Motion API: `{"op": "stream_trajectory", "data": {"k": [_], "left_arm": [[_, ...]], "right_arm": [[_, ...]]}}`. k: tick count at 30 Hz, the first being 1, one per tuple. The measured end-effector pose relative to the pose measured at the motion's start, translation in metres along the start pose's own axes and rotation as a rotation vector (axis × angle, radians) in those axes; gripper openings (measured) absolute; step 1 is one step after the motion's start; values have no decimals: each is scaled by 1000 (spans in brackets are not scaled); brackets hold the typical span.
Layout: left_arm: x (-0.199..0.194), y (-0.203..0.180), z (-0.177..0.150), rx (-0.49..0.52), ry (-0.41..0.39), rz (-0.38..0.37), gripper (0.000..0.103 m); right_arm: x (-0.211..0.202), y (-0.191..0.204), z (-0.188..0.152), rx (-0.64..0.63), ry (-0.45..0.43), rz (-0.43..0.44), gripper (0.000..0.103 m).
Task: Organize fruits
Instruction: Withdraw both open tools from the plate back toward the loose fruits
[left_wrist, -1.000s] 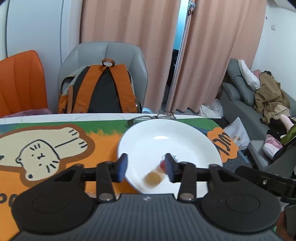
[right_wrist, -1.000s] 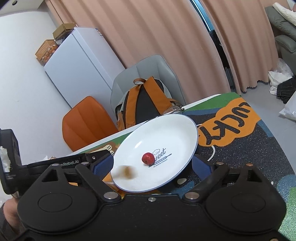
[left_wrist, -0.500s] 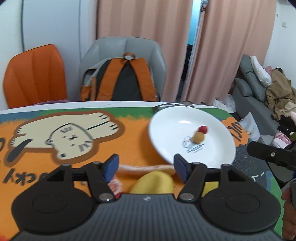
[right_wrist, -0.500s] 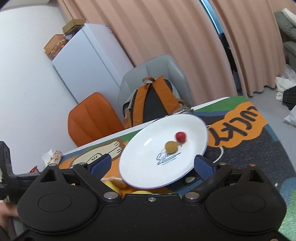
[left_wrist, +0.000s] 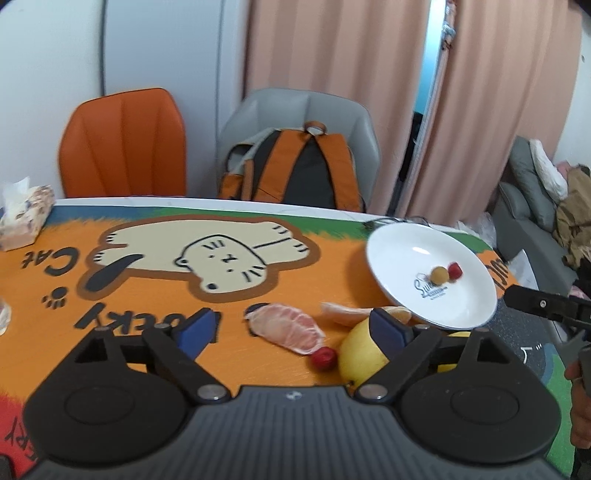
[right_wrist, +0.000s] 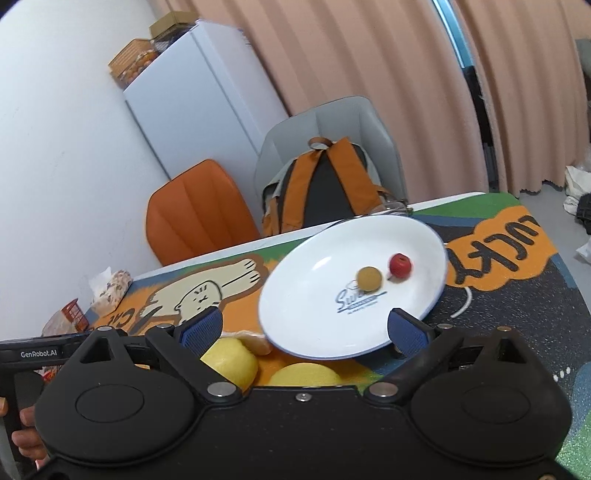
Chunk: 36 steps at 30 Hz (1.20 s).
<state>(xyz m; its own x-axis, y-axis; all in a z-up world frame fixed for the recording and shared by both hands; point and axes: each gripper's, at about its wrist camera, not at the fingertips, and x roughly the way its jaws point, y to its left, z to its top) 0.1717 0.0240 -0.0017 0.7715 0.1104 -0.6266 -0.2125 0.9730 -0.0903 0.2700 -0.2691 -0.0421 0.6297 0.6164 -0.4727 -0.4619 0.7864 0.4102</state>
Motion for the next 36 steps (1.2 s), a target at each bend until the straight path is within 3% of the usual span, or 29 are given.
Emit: {"op": "stream_trajectory", "data": {"k": [13, 29, 36], "left_arm": [[-13, 16, -24, -124, -21, -3, 90], [-11, 3, -59, -145, -9, -48, 88], [-10, -4, -74, -164, -11, -61, 83]], "right_arm": [[-20, 19, -12, -70, 34, 18, 98], [-41, 10, -36, -58, 15, 40, 97], [-41, 6, -48, -56, 53, 73, 78]]}}
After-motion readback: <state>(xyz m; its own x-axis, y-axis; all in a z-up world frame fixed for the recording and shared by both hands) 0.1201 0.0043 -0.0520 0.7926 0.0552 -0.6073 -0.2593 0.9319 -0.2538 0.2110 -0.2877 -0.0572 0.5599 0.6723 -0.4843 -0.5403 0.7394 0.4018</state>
